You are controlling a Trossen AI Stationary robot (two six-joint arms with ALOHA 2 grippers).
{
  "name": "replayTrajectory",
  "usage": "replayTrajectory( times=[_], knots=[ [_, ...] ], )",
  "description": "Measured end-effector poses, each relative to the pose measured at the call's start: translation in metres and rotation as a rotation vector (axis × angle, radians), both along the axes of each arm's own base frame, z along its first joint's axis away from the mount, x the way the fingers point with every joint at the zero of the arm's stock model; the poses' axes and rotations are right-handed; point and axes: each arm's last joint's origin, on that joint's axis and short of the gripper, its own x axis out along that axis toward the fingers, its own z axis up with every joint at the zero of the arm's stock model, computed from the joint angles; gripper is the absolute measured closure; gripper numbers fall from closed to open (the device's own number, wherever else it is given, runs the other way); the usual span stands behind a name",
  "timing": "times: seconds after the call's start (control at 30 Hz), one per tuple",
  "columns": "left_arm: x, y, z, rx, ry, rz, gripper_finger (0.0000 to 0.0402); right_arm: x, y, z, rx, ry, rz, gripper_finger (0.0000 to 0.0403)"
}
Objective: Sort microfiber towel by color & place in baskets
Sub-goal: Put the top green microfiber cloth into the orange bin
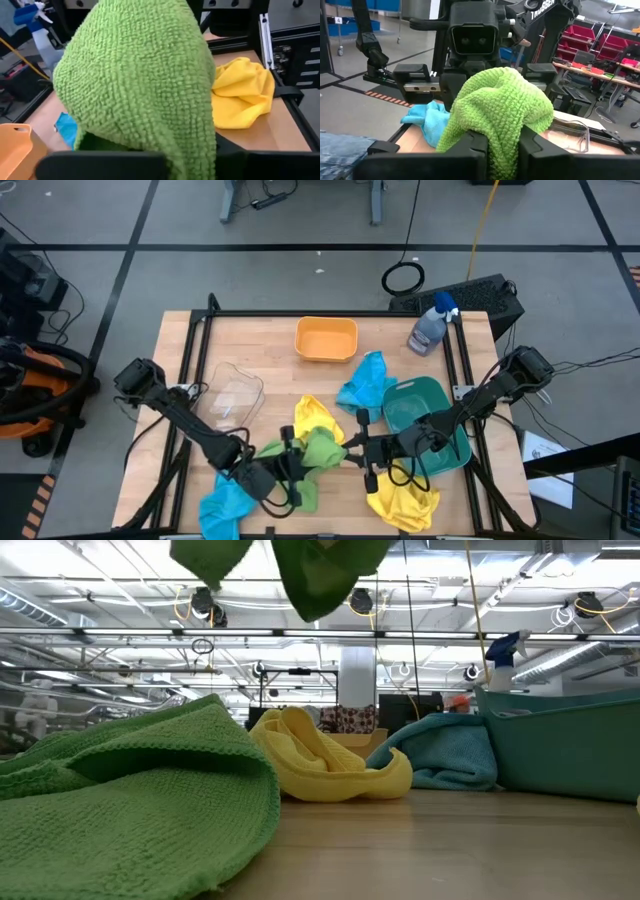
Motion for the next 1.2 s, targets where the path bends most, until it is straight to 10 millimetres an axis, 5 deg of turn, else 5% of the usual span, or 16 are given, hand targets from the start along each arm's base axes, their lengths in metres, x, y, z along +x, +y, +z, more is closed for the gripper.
replayTrajectory(
  times=[0.27, 0.73, 0.97, 1.2],
  knots=[
    [-0.006, -0.001, 0.001, 0.028, -0.056, 0.172, 0.0270, 0.000, 0.001, 0.000, -0.010, 0.002, 0.003, 0.0361],
    [-0.028, -0.026, 0.003, 0.189, -0.067, 0.170, 0.0047, -0.001, 0.003, -0.004, -0.027, 0.039, 0.102, 0.0360],
    [-0.017, -0.014, 0.003, 0.307, -0.018, 0.142, 0.0005, -0.002, 0.005, -0.004, -0.024, 0.039, 0.170, 0.0360],
    [0.003, 0.001, 0.004, 0.261, 0.013, -0.094, 0.0004, -0.002, 0.006, -0.005, -0.049, 0.042, 0.194, 0.0360]
  ],
)
